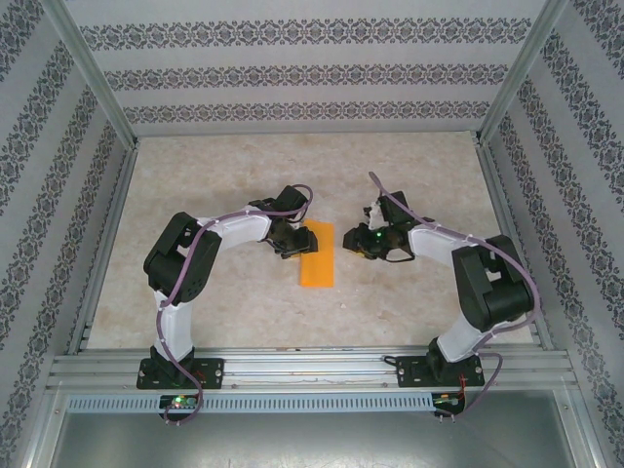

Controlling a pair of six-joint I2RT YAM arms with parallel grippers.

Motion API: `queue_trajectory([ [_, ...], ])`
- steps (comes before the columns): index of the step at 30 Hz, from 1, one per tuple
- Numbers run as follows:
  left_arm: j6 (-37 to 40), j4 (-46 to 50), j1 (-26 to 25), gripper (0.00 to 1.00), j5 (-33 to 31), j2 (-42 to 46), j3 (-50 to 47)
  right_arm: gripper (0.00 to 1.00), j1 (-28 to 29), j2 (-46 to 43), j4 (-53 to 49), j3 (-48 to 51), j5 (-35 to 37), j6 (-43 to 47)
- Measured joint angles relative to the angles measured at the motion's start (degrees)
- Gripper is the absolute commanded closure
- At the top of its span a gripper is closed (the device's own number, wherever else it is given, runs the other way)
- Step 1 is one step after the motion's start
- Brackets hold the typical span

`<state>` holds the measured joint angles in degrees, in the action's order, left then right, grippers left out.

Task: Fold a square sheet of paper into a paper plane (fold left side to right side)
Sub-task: Hold the square sheet of paper at the center of the table.

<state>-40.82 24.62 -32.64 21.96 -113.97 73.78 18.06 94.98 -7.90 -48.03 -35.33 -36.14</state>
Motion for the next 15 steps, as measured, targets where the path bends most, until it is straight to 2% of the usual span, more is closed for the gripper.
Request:
queue_trajectory([
  [3, 0.0, 0.1, 0.0, 0.54, 0.0, -0.1, 0.1, 0.88, 2.1, 3.0, 2.4, -0.6, -1.7, -1.7],
  [6, 0.0, 0.2, 0.0, 0.54, 0.0, -0.1, 0.2, 0.94, 3.7, 5.2, 3.7, -1.6, -2.3, -3.0],
  [15, 0.0, 0.5, 0.0, 0.54, 0.0, -0.2, 0.4, 0.98, 5.1, 9.0, 5.2, -3.6, -2.7, -4.3],
])
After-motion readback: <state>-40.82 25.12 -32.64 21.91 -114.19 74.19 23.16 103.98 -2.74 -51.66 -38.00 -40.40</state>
